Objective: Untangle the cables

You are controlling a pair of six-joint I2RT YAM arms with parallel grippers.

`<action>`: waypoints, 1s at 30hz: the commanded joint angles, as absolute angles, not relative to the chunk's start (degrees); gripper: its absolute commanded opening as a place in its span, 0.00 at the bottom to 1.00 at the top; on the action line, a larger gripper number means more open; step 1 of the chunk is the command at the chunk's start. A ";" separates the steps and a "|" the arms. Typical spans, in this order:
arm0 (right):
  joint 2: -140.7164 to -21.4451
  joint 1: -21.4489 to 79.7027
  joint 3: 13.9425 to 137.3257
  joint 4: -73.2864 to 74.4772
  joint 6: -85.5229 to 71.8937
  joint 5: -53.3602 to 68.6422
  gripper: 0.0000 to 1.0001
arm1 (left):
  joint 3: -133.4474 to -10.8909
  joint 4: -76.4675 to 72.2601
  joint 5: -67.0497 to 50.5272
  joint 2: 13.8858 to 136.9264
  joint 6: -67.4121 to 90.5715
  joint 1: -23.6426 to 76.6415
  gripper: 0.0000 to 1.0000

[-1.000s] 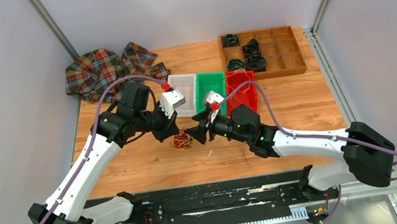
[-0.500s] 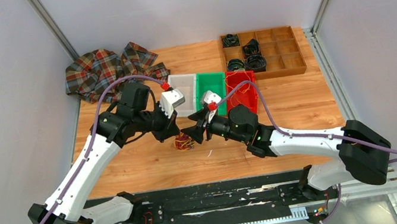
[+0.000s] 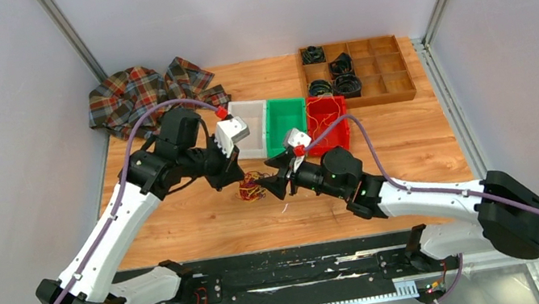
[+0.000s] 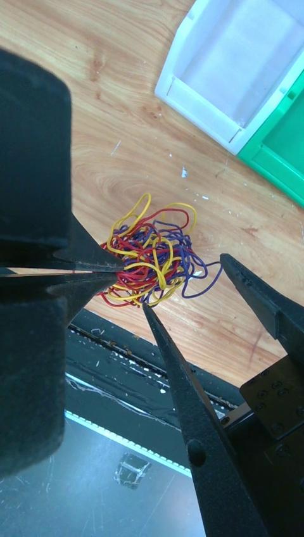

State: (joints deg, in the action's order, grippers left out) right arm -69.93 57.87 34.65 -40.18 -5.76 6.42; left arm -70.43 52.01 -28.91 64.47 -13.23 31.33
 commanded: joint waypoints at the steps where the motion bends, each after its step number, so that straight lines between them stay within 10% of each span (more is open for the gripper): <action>1: -69.20 58.80 35.11 -41.33 -4.60 5.60 0.56 | -72.12 51.99 -31.22 63.53 -12.52 31.67 0.01; 30: -90.19 60.29 41.44 -56.64 -3.96 -3.91 0.52 | -76.43 59.70 -50.14 65.65 -18.25 31.64 0.01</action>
